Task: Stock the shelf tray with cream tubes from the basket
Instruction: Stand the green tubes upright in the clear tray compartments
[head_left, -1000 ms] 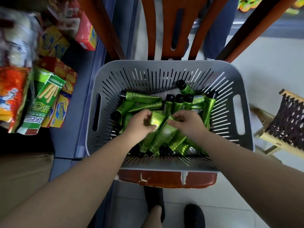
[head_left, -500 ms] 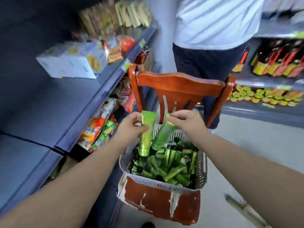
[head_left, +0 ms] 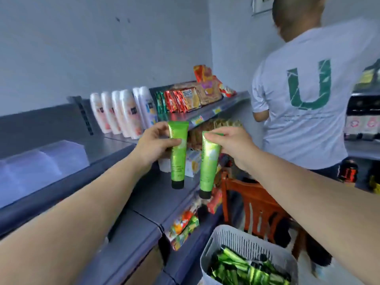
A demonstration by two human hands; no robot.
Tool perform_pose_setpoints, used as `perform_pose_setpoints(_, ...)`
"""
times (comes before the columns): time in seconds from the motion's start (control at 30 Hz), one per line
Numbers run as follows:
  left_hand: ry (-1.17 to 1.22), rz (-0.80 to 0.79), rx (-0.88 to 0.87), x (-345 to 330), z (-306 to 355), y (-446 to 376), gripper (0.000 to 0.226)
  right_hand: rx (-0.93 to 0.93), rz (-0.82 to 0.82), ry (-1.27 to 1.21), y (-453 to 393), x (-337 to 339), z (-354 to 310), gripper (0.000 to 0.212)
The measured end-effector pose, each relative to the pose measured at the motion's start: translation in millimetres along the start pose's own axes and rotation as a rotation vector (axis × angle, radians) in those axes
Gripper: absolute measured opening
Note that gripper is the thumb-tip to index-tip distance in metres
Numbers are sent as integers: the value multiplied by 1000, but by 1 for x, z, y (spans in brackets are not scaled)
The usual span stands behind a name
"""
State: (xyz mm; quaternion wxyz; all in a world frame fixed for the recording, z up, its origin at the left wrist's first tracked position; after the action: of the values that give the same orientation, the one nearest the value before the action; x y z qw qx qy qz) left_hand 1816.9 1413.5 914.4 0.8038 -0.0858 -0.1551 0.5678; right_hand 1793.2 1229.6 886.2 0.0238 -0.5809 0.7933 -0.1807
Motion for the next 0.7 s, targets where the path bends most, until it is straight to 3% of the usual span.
perform_pose_setpoints(0.1,-56,68,-57,49,48,14,27,91,-38,-72,-6,-33,-61,7)
perform_pose_setpoints(0.2,-92,118,-98,102,88,31,24,142,-88,-106,-9,-73,-112,22)
perform_pose_setpoints(0.33,-166,230,-137,177,131,60,23,220,-165,-169,-12,-138,-171,10)
perform_pose_setpoints(0.7,-380,509,-92,371,187,156,23,346,-476,-287,35,-332,-284,13)
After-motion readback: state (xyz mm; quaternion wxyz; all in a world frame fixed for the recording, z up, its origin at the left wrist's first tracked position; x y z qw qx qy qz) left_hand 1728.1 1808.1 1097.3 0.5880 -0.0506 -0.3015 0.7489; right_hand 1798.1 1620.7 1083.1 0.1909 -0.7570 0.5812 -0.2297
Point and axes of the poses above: each hand's wrist, its own y-axis away from the middle knuckle, its own x-axis out of the back of the hand, z = x × y, the point moved 9 cm from there along -y, towards the middle knuckle, and after that the axes turned 6 degrees about y, right-handed, at the moved point
